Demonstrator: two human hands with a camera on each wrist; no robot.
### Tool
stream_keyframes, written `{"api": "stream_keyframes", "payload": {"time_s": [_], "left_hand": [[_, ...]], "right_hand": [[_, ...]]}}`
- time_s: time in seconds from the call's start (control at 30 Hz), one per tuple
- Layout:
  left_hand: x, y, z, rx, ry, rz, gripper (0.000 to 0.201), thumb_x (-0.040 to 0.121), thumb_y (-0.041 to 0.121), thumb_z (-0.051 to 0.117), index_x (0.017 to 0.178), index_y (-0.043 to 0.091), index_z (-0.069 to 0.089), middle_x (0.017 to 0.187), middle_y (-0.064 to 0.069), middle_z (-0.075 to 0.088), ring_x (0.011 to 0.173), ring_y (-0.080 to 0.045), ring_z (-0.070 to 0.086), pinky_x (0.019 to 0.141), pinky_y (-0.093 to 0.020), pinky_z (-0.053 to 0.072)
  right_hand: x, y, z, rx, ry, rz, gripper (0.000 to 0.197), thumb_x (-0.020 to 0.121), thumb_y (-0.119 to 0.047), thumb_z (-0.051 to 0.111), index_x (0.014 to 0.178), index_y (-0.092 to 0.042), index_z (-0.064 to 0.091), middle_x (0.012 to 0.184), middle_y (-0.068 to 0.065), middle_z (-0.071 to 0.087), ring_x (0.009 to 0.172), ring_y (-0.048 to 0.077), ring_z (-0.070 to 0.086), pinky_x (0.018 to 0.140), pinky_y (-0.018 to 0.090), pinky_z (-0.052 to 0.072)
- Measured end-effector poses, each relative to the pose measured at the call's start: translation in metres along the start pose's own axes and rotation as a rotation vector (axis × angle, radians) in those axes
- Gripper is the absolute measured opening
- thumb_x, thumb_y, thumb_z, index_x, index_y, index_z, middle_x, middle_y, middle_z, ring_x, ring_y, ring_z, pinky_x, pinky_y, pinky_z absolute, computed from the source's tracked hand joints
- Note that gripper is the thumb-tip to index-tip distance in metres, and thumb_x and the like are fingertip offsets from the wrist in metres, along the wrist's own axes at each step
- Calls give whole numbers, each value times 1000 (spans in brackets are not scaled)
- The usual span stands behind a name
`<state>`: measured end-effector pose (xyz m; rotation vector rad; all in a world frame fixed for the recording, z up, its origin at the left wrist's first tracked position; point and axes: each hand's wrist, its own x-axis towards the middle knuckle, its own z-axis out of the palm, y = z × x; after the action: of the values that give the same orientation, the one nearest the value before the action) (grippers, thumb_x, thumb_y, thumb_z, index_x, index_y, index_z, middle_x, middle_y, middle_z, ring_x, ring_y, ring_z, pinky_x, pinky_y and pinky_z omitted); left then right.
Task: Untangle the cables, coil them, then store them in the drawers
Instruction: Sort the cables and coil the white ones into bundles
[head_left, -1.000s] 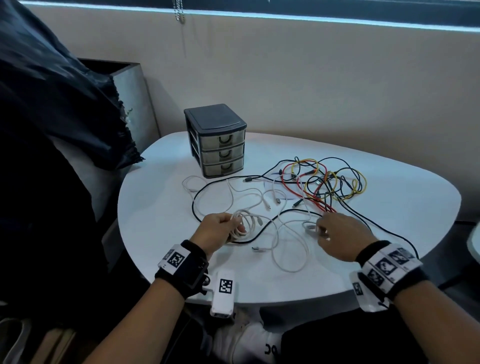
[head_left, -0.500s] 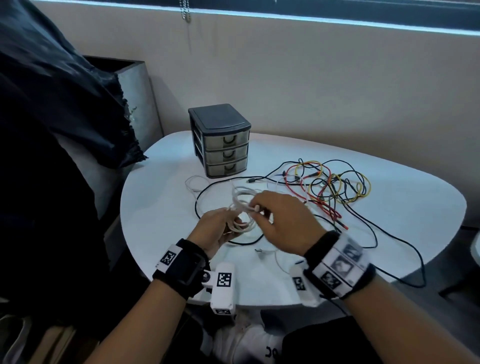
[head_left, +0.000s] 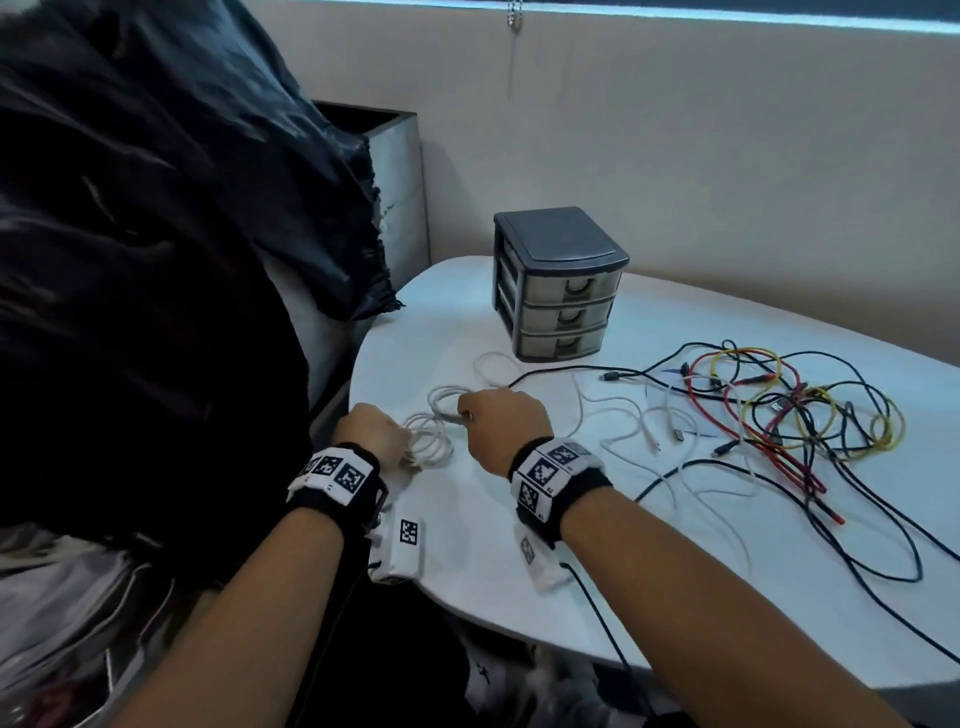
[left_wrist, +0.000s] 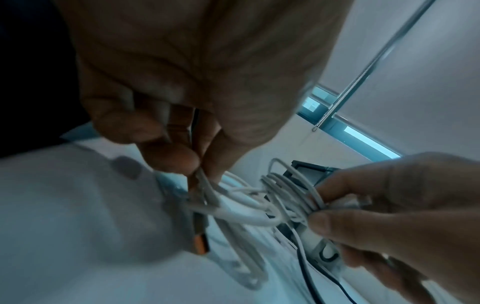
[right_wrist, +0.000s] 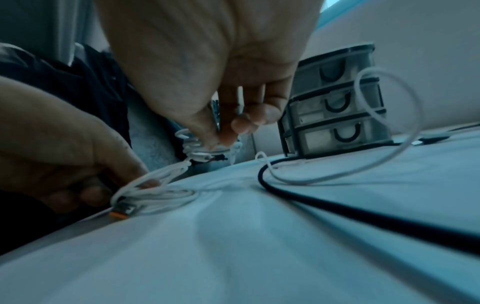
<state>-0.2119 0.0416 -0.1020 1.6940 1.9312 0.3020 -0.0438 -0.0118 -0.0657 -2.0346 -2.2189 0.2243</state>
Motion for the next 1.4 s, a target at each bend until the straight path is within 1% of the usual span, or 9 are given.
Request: {"api": "stream_keyframes", "payload": {"time_s": [0.17,0.3,0.4,0.5,0.7,0.97,1.07,1.2,1.4], "left_hand": [[0,-12,-11,11,44,-23,26,86,27,68,93,4,76,100,-12,75,99,-29,68,83,-31,55],[-4,-13,-8,-184,28,-5,42,92,32,66,63,1,69,65,-12,69,75,-30,67,67,-31,48],[-9,-14,-4,-200,68,-11,52,95,33,62,50,8,53,50,-2,52,62,-25,51,57,-29,34],[-12,-15,-2,-218,88,16,42,94,33,63,61,7,65,63,-3,63,72,-27,60,60,-28,38],[-10,-2,5,-276,67,74,21,88,33,70,77,16,74,91,-4,76,96,-23,68,88,-33,53],[-16,22,20,-253,10,58,40,88,37,70,117,10,67,114,-9,69,112,-29,62,100,-36,47],[-21,31,28,-288,-33,70,42,86,35,73,121,12,65,113,-9,70,111,-27,62,103,-36,46],[-30,48,38,-337,-57,119,39,85,33,72,119,16,65,120,-6,68,113,-25,62,103,-37,46],[-41,65,28,-474,262,197,27,93,22,59,119,17,63,125,-4,62,117,-25,56,96,-31,42]], "right_hand": [[23,-3,2,36,12,45,24,90,-10,52,113,-16,57,106,11,65,96,33,62,69,32,39],[18,7,13,94,-9,-4,43,90,-10,54,131,-19,43,111,6,63,103,30,59,68,33,41],[4,18,24,7,-73,-12,29,93,-23,54,122,-22,52,128,5,54,125,27,43,90,39,42],[-7,43,26,-34,-196,36,28,94,-27,53,121,-31,58,146,4,38,143,28,23,111,50,29],[-40,137,1,-28,-232,250,37,95,-35,46,131,-33,55,137,-1,52,124,26,50,99,41,46],[-99,238,-44,-111,-334,592,42,103,-34,34,134,-14,54,144,10,49,128,28,49,104,38,38],[-102,247,-47,-121,-327,621,42,100,-38,34,118,-14,62,130,11,59,112,28,57,93,37,45],[-104,236,-44,-110,-278,590,43,95,-49,41,125,-23,59,130,8,57,117,30,55,98,45,47],[-115,215,-39,46,-28,516,30,96,-43,52,121,-27,60,124,2,60,115,23,56,94,36,46]]}}
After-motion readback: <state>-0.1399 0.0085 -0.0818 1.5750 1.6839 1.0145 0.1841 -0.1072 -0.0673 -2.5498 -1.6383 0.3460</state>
